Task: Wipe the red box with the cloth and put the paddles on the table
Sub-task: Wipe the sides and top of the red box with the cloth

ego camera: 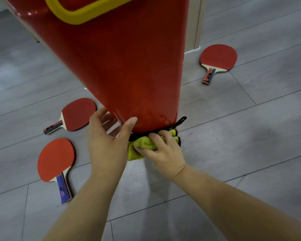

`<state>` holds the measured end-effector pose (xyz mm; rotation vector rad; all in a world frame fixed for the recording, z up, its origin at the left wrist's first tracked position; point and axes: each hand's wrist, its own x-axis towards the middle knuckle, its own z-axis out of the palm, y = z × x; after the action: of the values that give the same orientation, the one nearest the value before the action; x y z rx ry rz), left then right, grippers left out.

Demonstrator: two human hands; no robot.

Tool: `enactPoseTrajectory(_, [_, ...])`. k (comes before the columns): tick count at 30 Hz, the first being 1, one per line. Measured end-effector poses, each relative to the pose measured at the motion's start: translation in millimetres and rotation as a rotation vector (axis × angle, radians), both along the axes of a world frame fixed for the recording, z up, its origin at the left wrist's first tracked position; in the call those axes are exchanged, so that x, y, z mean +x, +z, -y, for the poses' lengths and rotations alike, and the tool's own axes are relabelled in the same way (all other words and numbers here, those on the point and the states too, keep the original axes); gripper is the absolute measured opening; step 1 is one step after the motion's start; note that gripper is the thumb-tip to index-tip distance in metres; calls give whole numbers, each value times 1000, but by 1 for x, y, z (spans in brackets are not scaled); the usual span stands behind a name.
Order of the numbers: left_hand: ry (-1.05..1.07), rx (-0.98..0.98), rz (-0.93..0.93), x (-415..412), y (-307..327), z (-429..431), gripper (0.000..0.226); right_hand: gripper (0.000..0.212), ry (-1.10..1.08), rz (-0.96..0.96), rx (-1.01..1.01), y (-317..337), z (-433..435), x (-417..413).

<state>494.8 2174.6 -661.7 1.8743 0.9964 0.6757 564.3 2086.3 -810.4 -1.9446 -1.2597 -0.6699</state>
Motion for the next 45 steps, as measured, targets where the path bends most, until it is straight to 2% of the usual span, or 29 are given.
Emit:
enactPoseTrajectory(2, [-12, -21, -12, -1, -3, 1, 53, 25, -10, 12, -6, -3, 3, 4])
enactPoseTrajectory(5, [-7, -17, -31, 0, -5, -1, 56, 28, -55, -89, -12, -7, 8, 9])
enactPoseTrajectory(7, [1, -21, -37, 1, -6, -2, 59, 35, -117, -278, -9, -7, 12, 15])
enactPoseTrajectory(10, [3, -25, -46, 1, -8, -3, 62, 48, -243, -687, 59, -1, 18, 26])
enactPoseTrajectory(13, [5, -31, -41, 2, -10, -2, 64, 49, -351, -882, 33, -8, 18, 37])
enactPoseTrajectory(16, [5, -34, -38, 2, -11, -3, 60, 50, -290, -881, 146, -12, 14, 35])
enactPoseTrajectory(19, [1, -37, -40, 1, -11, -2, 59, 50, -301, -914, 118, -11, 10, 28])
enactPoseTrajectory(21, [-5, -44, -39, 1, -10, -2, 58, 47, -224, -932, 163, -9, 8, 20])
enactPoseTrajectory(25, [-20, -47, -52, 2, -7, -3, 59, 52, -88, -870, 34, -8, 8, -1])
enactPoseTrajectory(29, [-20, -66, -52, 1, -7, -4, 54, 41, 24, -581, -160, -14, -2, -23])
enactPoseTrajectory(32, [-23, -66, -58, -1, -7, -5, 51, 30, 88, -365, -228, -26, -4, -25])
enactPoseTrajectory(34, [-31, -76, -56, -1, -7, -4, 53, 26, 113, -290, -252, -32, -1, -23])
enactPoseTrajectory(36, [-37, -84, -52, -2, -7, -3, 53, 24, 52, -333, -235, -36, 1, -19])
enactPoseTrajectory(40, [-51, -103, -44, -1, -10, -3, 53, 22, -98, -590, -210, -25, 7, -5])
enactPoseTrajectory(43, [-56, -147, -24, -1, -15, -4, 52, 34, -233, -798, -140, -20, 12, 11])
enactPoseTrajectory(45, [-59, -159, -22, -1, -15, -4, 51, 49, -244, -842, -94, -19, 14, 16])
